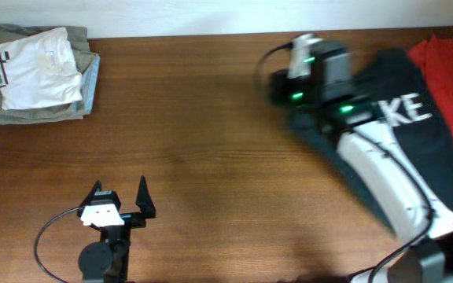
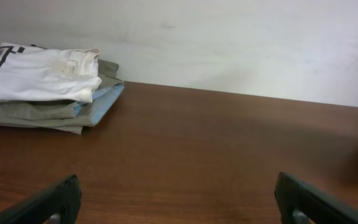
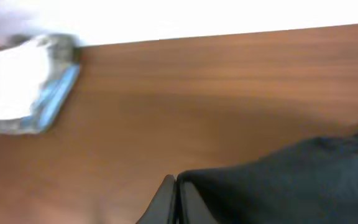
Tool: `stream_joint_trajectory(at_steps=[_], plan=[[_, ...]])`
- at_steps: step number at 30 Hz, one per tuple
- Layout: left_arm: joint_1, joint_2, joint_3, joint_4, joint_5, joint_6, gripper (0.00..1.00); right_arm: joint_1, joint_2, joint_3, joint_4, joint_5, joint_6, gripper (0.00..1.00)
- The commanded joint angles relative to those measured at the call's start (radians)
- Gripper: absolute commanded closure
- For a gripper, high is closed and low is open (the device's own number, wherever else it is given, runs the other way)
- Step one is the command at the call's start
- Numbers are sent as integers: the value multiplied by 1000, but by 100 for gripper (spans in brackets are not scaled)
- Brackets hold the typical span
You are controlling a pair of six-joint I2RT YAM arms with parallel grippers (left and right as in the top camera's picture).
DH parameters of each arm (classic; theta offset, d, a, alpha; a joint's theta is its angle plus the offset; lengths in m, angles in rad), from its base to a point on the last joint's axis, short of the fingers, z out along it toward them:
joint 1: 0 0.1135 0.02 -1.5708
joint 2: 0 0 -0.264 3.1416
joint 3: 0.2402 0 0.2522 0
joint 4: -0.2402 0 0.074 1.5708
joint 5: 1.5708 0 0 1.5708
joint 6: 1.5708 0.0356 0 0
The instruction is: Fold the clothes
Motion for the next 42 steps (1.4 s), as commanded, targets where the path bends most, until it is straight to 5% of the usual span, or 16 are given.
stream_joint_trajectory(at_steps=[1, 5, 6, 8, 9, 10, 15, 18, 23, 26, 29, 31, 36, 42], plan=[[6, -5, -5, -1, -6, -8, 1, 285, 105, 8, 127, -24, 175, 96], [6, -5, -5, -1, -6, -8, 1, 537, 253, 8, 297, -31, 192, 90], [6, -5, -5, -1, -6, -8, 1, 534, 247, 12, 294, -23, 191, 58], [6, -5, -5, -1, -6, -8, 1, 461, 209, 89, 154, -23, 142, 46], [6, -5, -5, -1, -6, -8, 1, 404, 188, 179, 8, -5, 76, 17], [6, -5, -5, -1, -6, -8, 1, 349, 180, 273, -140, 45, 43, 1], [6, -5, -5, -1, -6, -8, 1, 7, 175, 679, -737, 109, 29, 1], [6, -5, -5, -1, -6, -8, 1, -210, 183, 687, -900, 129, 29, 1], [5, -5, -4, 2, 107, -10, 1, -489, 188, 687, -961, 214, 30, 1], [5, -4, -2, 54, 337, -48, 1, -543, 188, 687, -961, 210, 30, 1], [6, 39, 68, 48, 335, -110, 1, -541, 188, 687, -961, 210, 30, 1], [6, 183, 216, 2, 327, -86, 1, -541, 188, 687, -961, 210, 30, 1], [6, 866, 718, -457, 329, 22, 1, -541, 188, 687, -961, 210, 30, 1], [6, 1401, 722, -537, 263, -57, 1, -541, 188, 687, -961, 210, 30, 2]])
